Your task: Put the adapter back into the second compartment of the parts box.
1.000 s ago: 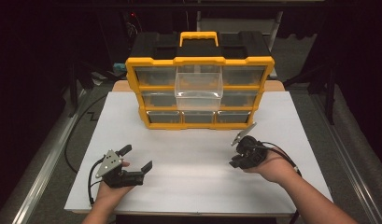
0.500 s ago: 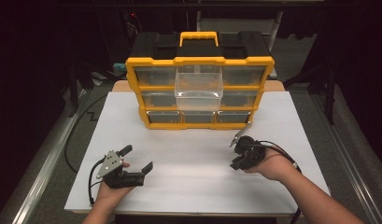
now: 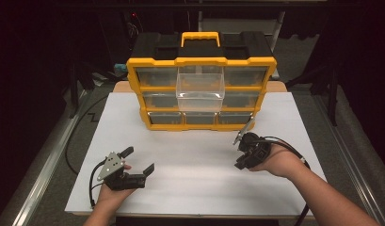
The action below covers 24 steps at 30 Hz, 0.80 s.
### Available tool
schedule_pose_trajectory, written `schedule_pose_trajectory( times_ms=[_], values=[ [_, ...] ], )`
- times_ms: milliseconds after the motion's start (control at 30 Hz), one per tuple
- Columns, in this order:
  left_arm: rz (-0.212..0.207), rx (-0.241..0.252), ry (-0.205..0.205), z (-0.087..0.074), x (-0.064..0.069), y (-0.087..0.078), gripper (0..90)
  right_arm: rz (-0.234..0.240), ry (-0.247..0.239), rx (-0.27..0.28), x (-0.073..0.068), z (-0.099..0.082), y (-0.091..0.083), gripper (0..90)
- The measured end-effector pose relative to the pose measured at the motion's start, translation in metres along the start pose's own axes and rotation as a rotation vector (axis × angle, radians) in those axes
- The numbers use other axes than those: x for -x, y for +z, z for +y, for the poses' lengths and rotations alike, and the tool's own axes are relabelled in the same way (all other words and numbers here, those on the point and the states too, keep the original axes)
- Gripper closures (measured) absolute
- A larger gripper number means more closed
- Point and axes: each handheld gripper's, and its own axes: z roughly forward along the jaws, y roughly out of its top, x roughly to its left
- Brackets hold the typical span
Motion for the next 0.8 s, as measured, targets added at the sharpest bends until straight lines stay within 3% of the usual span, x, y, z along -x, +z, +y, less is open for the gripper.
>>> schedule_pose_trajectory(
  times_ms=[800],
  values=[
    [-0.006, 0.0, 0.006, 0.0, 0.0, 0.0, 0.3, 0.021, -0.049, -0.04, 0.0, 0.024, -0.047, 77.5]
  ],
)
